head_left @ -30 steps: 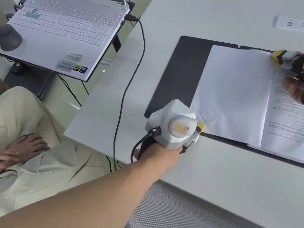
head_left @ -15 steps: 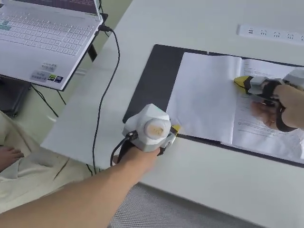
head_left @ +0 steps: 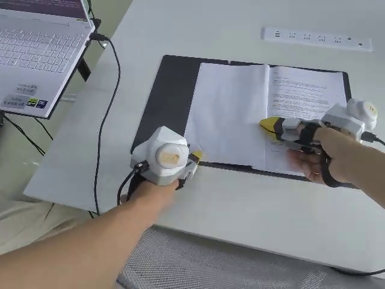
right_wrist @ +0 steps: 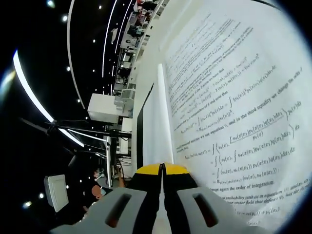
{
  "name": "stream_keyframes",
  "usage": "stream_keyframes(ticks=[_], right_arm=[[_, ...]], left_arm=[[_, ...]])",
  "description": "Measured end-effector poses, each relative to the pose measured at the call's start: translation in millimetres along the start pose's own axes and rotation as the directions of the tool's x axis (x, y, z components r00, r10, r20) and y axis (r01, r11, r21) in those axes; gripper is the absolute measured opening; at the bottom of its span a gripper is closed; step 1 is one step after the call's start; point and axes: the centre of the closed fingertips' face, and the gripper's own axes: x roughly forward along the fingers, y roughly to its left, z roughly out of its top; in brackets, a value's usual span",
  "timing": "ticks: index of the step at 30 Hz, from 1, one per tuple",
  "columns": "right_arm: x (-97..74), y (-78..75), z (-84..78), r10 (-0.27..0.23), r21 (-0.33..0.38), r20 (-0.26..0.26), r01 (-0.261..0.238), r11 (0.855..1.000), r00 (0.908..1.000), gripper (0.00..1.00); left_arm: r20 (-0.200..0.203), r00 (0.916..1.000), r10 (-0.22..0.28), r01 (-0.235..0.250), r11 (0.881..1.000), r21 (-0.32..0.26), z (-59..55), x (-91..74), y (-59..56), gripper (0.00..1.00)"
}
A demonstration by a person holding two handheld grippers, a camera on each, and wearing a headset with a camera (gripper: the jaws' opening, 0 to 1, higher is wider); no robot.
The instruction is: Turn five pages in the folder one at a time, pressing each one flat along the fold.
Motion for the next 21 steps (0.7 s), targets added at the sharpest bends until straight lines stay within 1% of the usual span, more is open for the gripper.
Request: stream_keyframes(ticks=[3, 8, 12, 14, 15, 16, 20, 21], right_arm=[[-6.0, 0.1, -19.2, 0.001, 0.002, -0.020, -0.001, 1.000, 0.9998, 0.00], [-16.1, -2.4, -42.9, 0.008, 0.017, -0.020, -0.008, 1.000, 0.9998, 0.00], [-22.0, -2.1, -55.5, 0.017, 0.041, -0.008, -0.016, 0.999, 0.9998, 0.00], [-24.5, -2.5, -61.2, 0.018, 0.068, -0.006, -0.018, 0.998, 0.9998, 0.00], [-25.3, -2.0, -66.2, 0.019, 0.064, -0.013, -0.018, 0.998, 0.9997, 0.00], [-26.9, -1.8, -72.0, 0.019, 0.058, -0.029, -0.017, 0.998, 0.9994, 0.00], [-33.0, 1.2, -86.8, 0.020, 0.058, -0.044, -0.017, 0.998, 0.9989, 0.00], [-35.0, 3.0, -93.6, 0.019, 0.051, -0.062, -0.016, 0.999, 0.9979, 0.00]], left_arm=[[0.002, 1.0000, -0.005, 0.005, 1.000, -0.005, -0.3, 0.3, 0.6, 0.15], [-0.001, 1.0000, -0.006, 0.006, 1.000, -0.006, 0.4, -0.7, -0.4, 0.15], [-0.002, 1.0000, -0.007, 0.007, 1.000, -0.008, 0.2, -1.4, -0.4, 0.15], [-0.001, 1.0000, -0.007, 0.007, 1.000, -0.011, 0.6, -1.9, -0.5, 0.15], [-0.001, 1.0000, -0.008, 0.008, 1.000, -0.016, 0.5, -1.9, -0.4, 0.15], [-0.002, 1.0000, -0.008, 0.008, 1.000, -0.015, 0.6, -1.9, -0.5, 0.15], [-0.004, 0.9999, -0.014, 0.014, 1.000, -0.027, 1.6, -3.4, -1.1, 0.15], [-0.002, 0.9999, -0.017, 0.017, 0.999, -0.033, 2.0, -4.7, -1.6, 0.15]])
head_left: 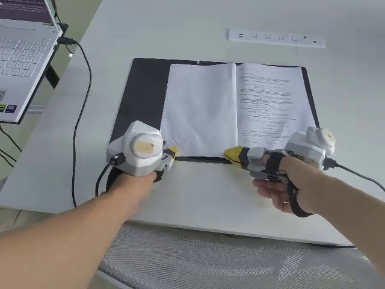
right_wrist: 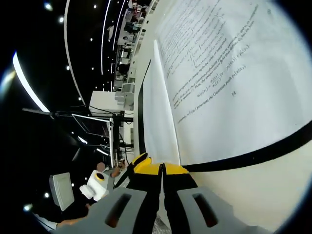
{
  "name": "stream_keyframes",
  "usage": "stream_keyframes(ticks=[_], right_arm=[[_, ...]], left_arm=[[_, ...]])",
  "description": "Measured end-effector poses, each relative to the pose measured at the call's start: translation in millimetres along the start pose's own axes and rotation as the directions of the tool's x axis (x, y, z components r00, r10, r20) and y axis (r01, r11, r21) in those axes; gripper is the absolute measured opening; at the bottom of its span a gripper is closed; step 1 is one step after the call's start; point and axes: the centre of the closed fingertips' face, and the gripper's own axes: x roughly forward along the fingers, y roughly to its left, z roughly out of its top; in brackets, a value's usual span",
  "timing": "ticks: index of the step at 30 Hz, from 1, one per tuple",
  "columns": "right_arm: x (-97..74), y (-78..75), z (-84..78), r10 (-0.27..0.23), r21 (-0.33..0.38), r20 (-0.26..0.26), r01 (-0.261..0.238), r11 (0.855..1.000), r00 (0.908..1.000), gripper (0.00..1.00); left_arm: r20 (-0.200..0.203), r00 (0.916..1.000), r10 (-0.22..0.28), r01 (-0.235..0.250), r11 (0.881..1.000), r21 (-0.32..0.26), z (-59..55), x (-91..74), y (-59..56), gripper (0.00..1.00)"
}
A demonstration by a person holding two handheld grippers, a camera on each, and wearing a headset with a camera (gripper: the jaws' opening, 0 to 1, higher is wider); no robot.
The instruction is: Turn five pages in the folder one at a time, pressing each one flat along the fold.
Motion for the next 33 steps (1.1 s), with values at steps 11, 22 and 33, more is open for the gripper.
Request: stream_keyframes(ticks=[11, 22, 33], right_arm=[[-34.7, 30.8, -20.9, 0.028, -0.101, 0.032, -0.025, 0.995, 0.9991, 0.00], [-114.9, 48.7, 7.5, -0.010, -0.340, 0.225, 0.088, 0.936, 0.9742, 0.13], [-197.2, 78.0, 9.8, -0.095, -0.495, 0.364, 0.279, 0.823, 0.9265, 0.29]], left_arm=[[-0.135, 0.9880, -0.075, 0.075, 0.997, -0.004, -11.5, -30.4, -22.4, 0.21], [-0.071, 0.9817, -0.177, 0.172, 0.983, -0.065, 30.5, -81.2, -38.2, 0.30], [0.005, 0.9845, -0.175, 0.175, 0.979, -0.101, 46.8, -142.6, -30.8, 0.38]])
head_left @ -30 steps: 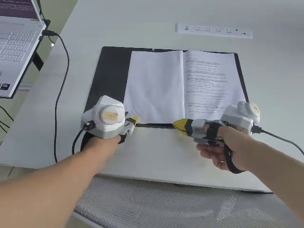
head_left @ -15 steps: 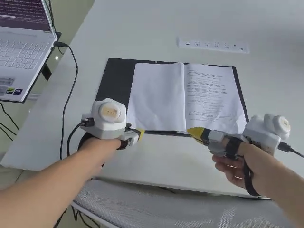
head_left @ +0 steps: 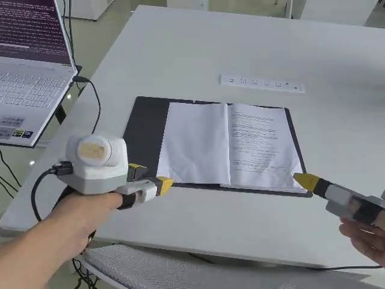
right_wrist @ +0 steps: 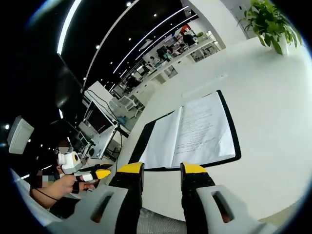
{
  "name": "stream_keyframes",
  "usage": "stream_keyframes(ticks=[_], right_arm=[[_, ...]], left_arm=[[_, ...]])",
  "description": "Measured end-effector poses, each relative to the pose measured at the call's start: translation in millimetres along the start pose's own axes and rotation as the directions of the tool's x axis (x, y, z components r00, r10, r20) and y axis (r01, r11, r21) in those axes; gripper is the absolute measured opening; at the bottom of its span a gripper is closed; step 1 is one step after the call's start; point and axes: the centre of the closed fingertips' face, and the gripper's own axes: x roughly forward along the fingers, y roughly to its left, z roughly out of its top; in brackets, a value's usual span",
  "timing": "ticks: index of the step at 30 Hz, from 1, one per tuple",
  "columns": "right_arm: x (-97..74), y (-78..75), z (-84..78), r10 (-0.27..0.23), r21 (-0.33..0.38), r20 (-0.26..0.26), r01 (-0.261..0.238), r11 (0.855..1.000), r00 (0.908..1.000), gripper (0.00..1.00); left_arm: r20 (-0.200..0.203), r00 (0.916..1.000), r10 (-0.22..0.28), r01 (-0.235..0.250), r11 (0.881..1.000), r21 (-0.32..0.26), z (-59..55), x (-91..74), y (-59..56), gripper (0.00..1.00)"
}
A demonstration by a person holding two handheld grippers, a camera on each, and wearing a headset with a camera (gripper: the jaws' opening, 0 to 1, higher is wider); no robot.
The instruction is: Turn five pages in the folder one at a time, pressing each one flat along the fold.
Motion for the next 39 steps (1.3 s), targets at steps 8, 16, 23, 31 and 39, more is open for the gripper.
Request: stream_keyframes(ticks=[8, 16, 23, 31, 39], right_arm=[[-26.5, -1.7, 13.5, -0.032, -0.005, 0.094, 0.033, 0.999, 0.9950, 0.35], [-40.7, 5.4, 20.4, -0.043, -0.030, 0.117, 0.047, 0.998, 0.9922, 0.41], [-49.8, 6.5, 24.7, -0.064, -0.073, 0.120, 0.073, 0.995, 0.9908, 0.41], [-49.9, 0.9, 26.1, -0.062, -0.118, 0.117, 0.075, 0.990, 0.9912, 0.42], [-49.7, -13.9, 26.3, -0.079, -0.105, 0.113, 0.091, 0.990, 0.9904, 0.42]], left_arm=[[0.060, 0.9980, 0.017, -0.017, 1.000, -0.001, 16.8, -33.9, -2.7, 0.46], [0.058, 0.9974, 0.043, -0.043, 0.999, 0.004, 24.5, -52.9, -5.9, 0.51], [0.070, 0.9964, 0.049, -0.049, 0.999, 0.003, 32.5, -61.7, -10.6, 0.52], [0.066, 0.9964, 0.053, -0.056, 0.998, 0.032, 38.1, -58.1, -15.3, 0.51], [0.043, 0.9975, 0.056, -0.059, 0.995, 0.080, 35.8, -40.0, -20.5, 0.51]])
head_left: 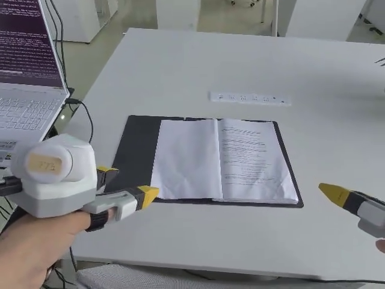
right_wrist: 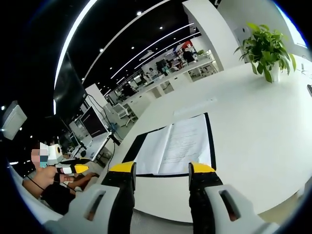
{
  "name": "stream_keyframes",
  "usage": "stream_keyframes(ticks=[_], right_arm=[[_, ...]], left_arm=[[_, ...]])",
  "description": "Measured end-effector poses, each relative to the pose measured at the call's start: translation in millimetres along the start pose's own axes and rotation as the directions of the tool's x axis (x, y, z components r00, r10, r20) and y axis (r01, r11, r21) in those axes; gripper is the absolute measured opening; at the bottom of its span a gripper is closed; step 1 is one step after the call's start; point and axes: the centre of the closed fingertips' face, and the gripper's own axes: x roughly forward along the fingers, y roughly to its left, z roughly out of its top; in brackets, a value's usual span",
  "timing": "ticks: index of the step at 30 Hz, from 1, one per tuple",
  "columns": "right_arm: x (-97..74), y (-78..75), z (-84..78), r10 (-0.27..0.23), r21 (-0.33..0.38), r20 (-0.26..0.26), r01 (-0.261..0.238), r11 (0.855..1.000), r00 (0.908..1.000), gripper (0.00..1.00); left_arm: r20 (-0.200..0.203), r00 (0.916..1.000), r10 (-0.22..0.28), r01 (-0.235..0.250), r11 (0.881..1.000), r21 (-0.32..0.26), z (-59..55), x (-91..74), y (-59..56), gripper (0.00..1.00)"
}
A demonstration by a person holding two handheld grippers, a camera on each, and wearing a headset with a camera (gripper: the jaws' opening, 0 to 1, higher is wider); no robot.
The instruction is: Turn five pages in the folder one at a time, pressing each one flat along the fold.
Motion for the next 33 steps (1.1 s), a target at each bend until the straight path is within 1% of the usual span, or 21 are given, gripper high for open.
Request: stream_keyframes(ticks=[1, 5, 9, 11, 12, 13, 14, 15, 16, 17, 18, 19, 20, 21, 23, 25, 27, 28, 30, 32, 33], right_arm=[[0.3, -1.5, -0.5, 0.000, -0.001, 0.000, 0.000, 1.000, 1.0000, 0.41], [2.4, -7.0, -4.2, 0.001, 0.009, -0.010, -0.001, 1.000, 0.9999, 0.41], [5.6, -14.4, -8.8, -0.004, 0.025, -0.019, 0.004, 1.000, 0.9998, 0.41], [7.4, -16.6, -10.7, -0.002, 0.033, -0.021, 0.003, 0.999, 0.9998, 0.41], [8.9, -18.3, -12.8, -0.002, 0.038, -0.028, 0.003, 0.999, 0.9996, 0.40], [10.0, -19.5, -13.9, -0.002, 0.039, -0.028, 0.003, 0.999, 0.9996, 0.40], [11.2, -20.7, -15.0, -0.001, 0.042, -0.029, 0.002, 0.999, 0.9996, 0.40], [12.9, -22.5, -17.8, 0.000, 0.045, -0.038, 0.002, 0.999, 0.9993, 0.40], [14.0, -23.8, -19.2, 0.000, 0.045, -0.042, 0.001, 0.999, 0.9991, 0.40], [15.3, -25.9, -20.4, 0.000, 0.047, -0.040, 0.002, 0.999, 0.9992, 0.40], [16.3, -27.5, -21.3, -0.001, 0.053, -0.042, 0.003, 0.999, 0.9991, 0.40], [16.7, -28.3, -21.8, -0.001, 0.055, -0.043, 0.004, 0.998, 0.9991, 0.40], [18.6, -31.2, -23.2, -0.001, 0.061, -0.041, 0.004, 0.998, 0.9992, 0.39], [19.6, -32.7, -24.3, -0.002, 0.067, -0.044, 0.005, 0.998, 0.9990, 0.39], [22.1, -36.3, -26.7, -0.003, 0.068, -0.047, 0.006, 0.998, 0.9989, 0.39], [24.4, -41.2, -30.5, -0.009, 0.071, -0.062, 0.014, 0.997, 0.9980, 0.38], [26.7, -45.4, -31.6, -0.010, 0.075, -0.059, 0.015, 0.997, 0.9982, 0.38], [27.6, -47.0, -32.7, -0.013, 0.083, -0.062, 0.018, 0.996, 0.9980, 0.38], [30.4, -49.1, -34.1, -0.009, 0.090, -0.059, 0.014, 0.996, 0.9982, 0.37], [33.5, -52.1, -36.2, -0.014, 0.095, -0.066, 0.021, 0.995, 0.9977, 0.37], [35.5, -53.4, -36.8, -0.014, 0.097, -0.065, 0.020, 0.995, 0.9978, 0.37]], left_arm=[[-0.010, 0.9999, -0.003, 0.003, 1.000, 0.007, -1.6, 4.4, -1.4, 0.51], [-0.021, 0.9998, -0.007, 0.007, 1.000, 0.028, -2.4, 17.5, -7.2, 0.50], [-0.021, 0.9994, -0.028, 0.029, 0.999, 0.034, -0.4, 36.1, -16.0, 0.50], [-0.020, 0.9988, -0.045, 0.045, 0.998, 0.040, 1.1, 48.8, -24.3, 0.50], [-0.021, 0.9983, -0.054, 0.055, 0.997, 0.053, 1.7, 57.2, -30.2, 0.50], [-0.021, 0.9982, -0.056, 0.057, 0.997, 0.054, 2.1, 63.2, -33.6, 0.50], [-0.013, 0.9972, -0.073, 0.074, 0.995, 0.064, 3.7, 72.6, -40.9, 0.50], [-0.006, 0.9967, -0.081, 0.081, 0.994, 0.072, 4.6, 79.5, -45.2, 0.50], [-0.013, 0.9967, -0.080, 0.081, 0.994, 0.072, 3.8, 85.6, -48.8, 0.51], [-0.018, 0.9942, -0.106, 0.107, 0.989, 0.107, 3.2, 94.7, -57.3, 0.51], [-0.015, 0.9946, -0.102, 0.103, 0.988, 0.111, 3.4, 101.0, -60.1, 0.51], [-0.027, 0.9936, -0.110, 0.112, 0.987, 0.113, 1.7, 111.2, -63.9, 0.51], [-0.033, 0.9919, -0.123, 0.126, 0.984, 0.122, 0.7, 117.7, -67.3, 0.50], [-0.033, 0.9917, -0.124, 0.127, 0.985, 0.118, 0.9, 127.7, -70.2, 0.50], [-0.039, 0.9886, -0.146, 0.149, 0.982, 0.114, 0.4, 142.2, -78.8, 0.49], [-0.050, 0.9879, -0.147, 0.152, 0.981, 0.122, -0.9, 153.7, -84.1, 0.49], [-0.051, 0.9867, -0.154, 0.160, 0.978, 0.136, -0.8, 165.4, -92.6, 0.49], [-0.062, 0.9851, -0.161, 0.168, 0.975, 0.144, -1.9, 172.5, -98.2, 0.49], [-0.072, 0.9831, -0.168, 0.178, 0.972, 0.152, -4.1, 185.4, -105.3, 0.49], [-0.076, 0.9814, -0.176, 0.187, 0.968, 0.165, -6.0, 197.5, -112.1, 0.48], [-0.082, 0.9809, -0.176, 0.188, 0.968, 0.167, -7.2, 201.2, -114.6, 0.48]])
